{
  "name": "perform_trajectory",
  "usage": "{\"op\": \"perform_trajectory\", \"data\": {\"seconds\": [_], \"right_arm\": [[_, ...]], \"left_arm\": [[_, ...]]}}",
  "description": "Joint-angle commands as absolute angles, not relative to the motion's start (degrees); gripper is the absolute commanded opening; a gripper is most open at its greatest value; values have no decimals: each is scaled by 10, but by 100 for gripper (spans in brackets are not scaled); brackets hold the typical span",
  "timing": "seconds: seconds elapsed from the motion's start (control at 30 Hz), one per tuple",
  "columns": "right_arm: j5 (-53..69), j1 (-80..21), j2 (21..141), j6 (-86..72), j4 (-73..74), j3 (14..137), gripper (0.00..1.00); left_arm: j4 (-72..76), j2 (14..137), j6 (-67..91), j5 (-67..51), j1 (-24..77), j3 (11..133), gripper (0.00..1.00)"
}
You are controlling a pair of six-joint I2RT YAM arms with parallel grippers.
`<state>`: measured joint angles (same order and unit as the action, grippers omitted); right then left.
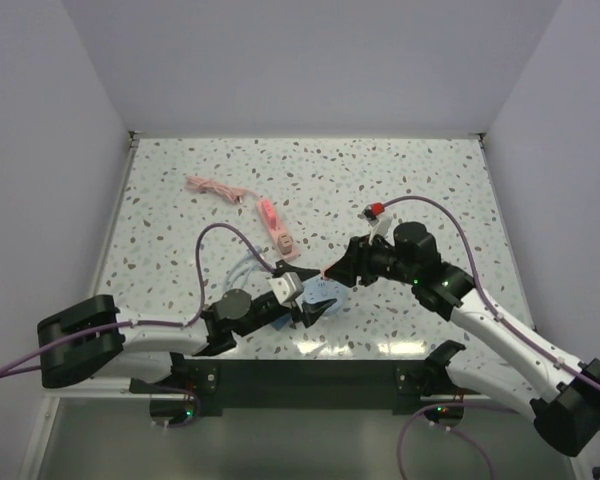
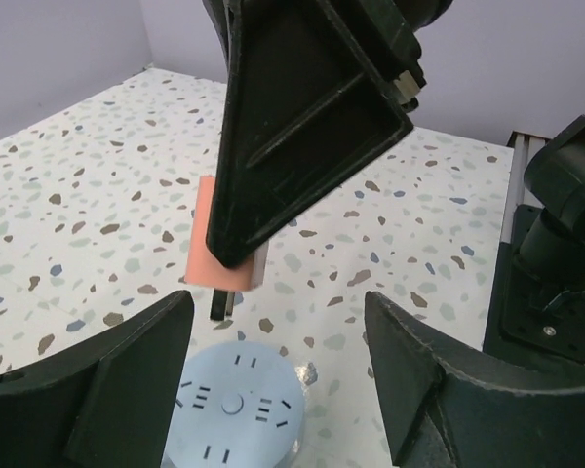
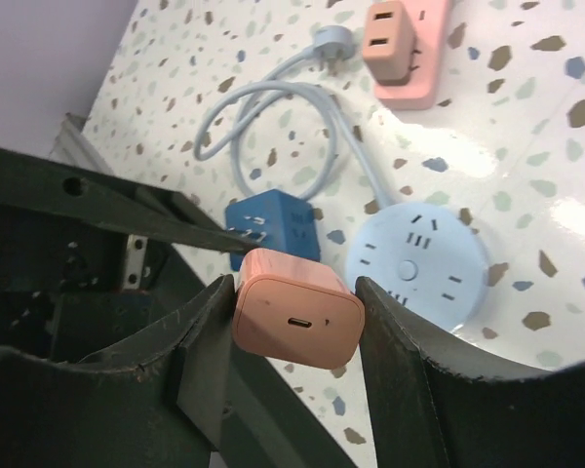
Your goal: Insert the plug
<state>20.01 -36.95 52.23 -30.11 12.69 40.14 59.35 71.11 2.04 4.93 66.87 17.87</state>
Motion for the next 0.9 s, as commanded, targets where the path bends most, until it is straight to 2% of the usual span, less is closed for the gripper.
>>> {"op": "perform_trajectory", "data": {"seconds": [0.0,0.17,0.3,0.57,0.87], "right_arm": [[138,-358,537,-259,115,424,0],[96,-357,561,-207,139,426,0],[85,-360,581,-186,143,415,0],[8,-418,613,-154,155,415,0],[-23,-460,653,-155,145,406,0]], "left_arm": [[581,678,45,54,669,153,77],[542,596,92,110,668,95,77],[432,551,136,186,657,105,80],[375,532,183,144,556,120,83],[357,531,191,135,528,117,85]]}}
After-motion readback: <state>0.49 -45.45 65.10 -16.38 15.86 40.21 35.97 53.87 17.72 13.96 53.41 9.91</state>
